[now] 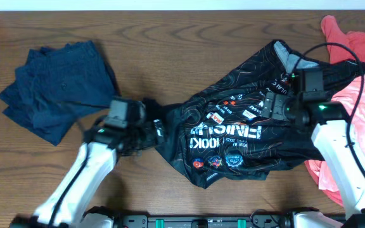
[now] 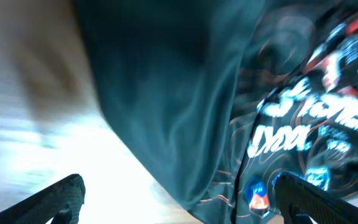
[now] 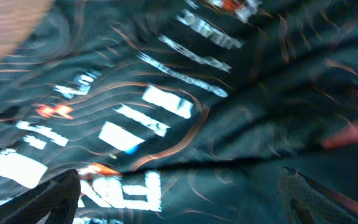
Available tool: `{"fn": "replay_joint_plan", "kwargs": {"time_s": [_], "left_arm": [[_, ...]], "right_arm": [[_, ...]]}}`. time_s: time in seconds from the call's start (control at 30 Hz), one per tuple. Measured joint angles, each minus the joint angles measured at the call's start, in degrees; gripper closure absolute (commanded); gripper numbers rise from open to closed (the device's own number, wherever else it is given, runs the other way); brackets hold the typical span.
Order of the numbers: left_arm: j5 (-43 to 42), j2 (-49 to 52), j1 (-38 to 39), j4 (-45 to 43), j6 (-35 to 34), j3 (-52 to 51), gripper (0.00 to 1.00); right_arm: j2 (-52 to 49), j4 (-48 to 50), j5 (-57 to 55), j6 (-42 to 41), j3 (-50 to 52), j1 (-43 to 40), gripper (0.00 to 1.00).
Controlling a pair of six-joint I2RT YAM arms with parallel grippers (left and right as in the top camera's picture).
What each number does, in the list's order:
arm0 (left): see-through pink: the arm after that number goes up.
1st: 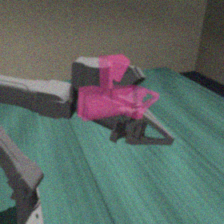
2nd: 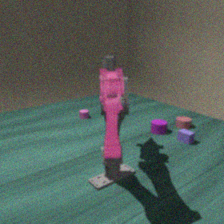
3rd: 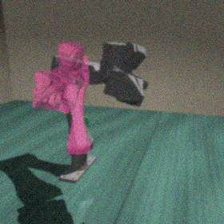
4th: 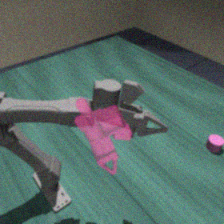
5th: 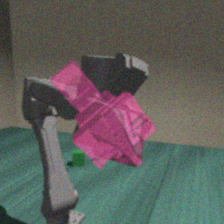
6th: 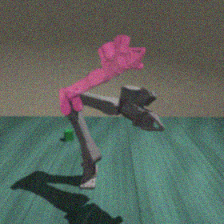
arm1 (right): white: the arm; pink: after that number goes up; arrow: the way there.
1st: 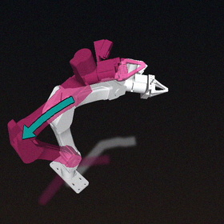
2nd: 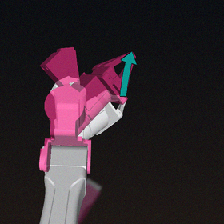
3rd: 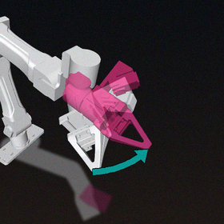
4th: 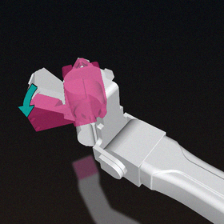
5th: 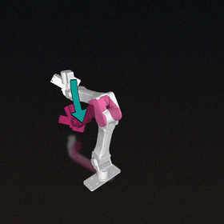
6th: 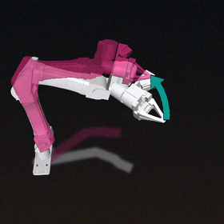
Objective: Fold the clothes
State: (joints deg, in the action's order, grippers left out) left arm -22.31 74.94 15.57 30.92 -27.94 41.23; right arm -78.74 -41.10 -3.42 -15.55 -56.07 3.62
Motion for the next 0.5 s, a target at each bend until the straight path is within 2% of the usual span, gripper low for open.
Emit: {"fn": "replay_joint_plan", "kwargs": {"time_s": [0.2, 0.23, 0.27, 0.3, 0.33, 0.37, 0.5], "left_arm": [[-2.6, 12.2, 6.9, -5.3, -7.0, 0.0, 0.01], [-3.5, 13.5, 8.0, -5.7, -8.2, 0.5, 0.06], [-4.0, 14.1, 9.0, -7.9, -9.5, 0.7, 0.19], [-4.6, 14.9, 9.9, -8.8, -10.5, 1.1, 0.38], [-4.8, 15.7, 10.7, -10.0, -11.2, 1.1, 0.75], [-5.0, 16.6, 11.5, -11.1, -11.2, 1.2, 0.94], [-3.8, 18.7, 12.1, -13.2, -8.9, 1.1, 0.94]], "right_arm": [[0.0, -2.9, -0.1, -0.4, 0.0, -4.4, 0.01], [0.0, -3.2, -0.1, -0.4, 0.0, -5.1, 0.01], [0.0, -3.3, -0.1, -0.4, 0.0, -5.6, 0.01], [0.0, -3.5, -0.1, -0.4, 0.0, -6.0, 0.01], [0.0, -3.7, -0.2, -0.4, 0.0, -6.3, 0.01], [0.0, -3.9, -0.1, -0.4, 0.0, -6.5, 0.01], [0.0, -4.2, -0.1, -0.4, 0.0, -6.6, 0.01]]}}
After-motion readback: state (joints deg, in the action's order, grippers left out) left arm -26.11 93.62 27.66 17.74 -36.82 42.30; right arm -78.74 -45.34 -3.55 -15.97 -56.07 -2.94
